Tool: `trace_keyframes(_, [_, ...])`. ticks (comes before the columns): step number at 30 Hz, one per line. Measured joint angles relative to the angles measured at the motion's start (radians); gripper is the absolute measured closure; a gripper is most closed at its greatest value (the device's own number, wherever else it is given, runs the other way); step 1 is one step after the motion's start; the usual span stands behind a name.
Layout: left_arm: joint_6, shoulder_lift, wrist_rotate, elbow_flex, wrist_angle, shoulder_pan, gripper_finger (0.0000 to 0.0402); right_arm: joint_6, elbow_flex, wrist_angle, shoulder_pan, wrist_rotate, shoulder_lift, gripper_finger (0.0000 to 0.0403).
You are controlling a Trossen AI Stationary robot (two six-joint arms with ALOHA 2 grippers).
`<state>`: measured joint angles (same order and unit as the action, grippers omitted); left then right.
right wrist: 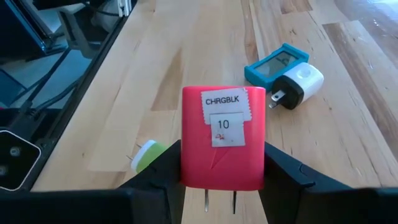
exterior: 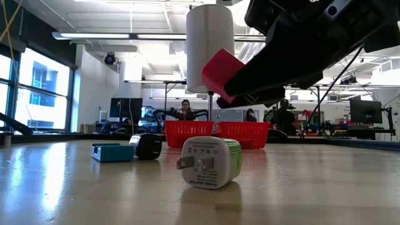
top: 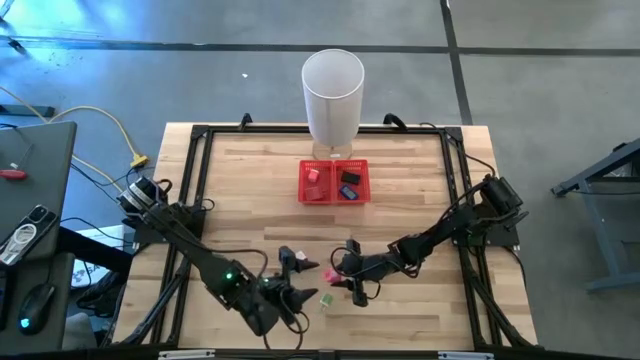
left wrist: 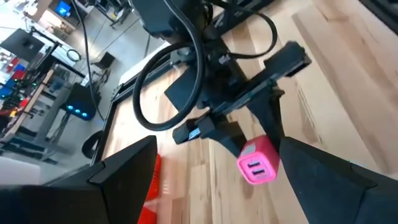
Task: Pick & Place Office items
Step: Put the pink charger adapter into the left red bin
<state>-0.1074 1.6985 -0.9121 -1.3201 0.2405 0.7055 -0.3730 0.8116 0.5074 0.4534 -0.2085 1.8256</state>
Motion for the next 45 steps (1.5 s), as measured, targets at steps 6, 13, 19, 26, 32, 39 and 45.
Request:
trace_keyframes(6, [0.003,0.0,0.049,0.0,-0.106,-0.004,0.0071,0.0,0.0,0.006,0.0,0.0,0.0,0.0259])
trace_keyframes(13, [0.045,0.0,0.067,0.0,-0.152,-0.023,0.0071,0.001,0.0,0.006,0.0,0.0,0.0,0.0259])
trace_keyframes(19, [0.054,0.0,0.068,0.0,-0.188,-0.043,0.0071,0.007,0.0,0.005,-0.003,0.0,0.0,0.0259])
trace_keyframes(26, [0.124,0.0,0.068,0.0,-0.227,-0.078,0.0071,0.011,0.0,0.005,-0.003,0.0,0.0,0.0259])
trace_keyframes(32, [0.237,0.001,0.095,0.001,-0.224,-0.104,0.0071,0.011,0.0,0.004,-0.003,0.0,0.0,0.0259])
trace_keyframes(39, [-0.053,0.001,0.204,0.001,-0.102,-0.1,0.0071,0.011,0.0,0.003,-0.003,0.003,0.0,0.0259])
trace_keyframes(45, [-0.081,0.002,0.215,0.002,0.102,-0.102,0.0071,0.011,0.0,0.003,-0.003,0.009,0.0,0.0259])
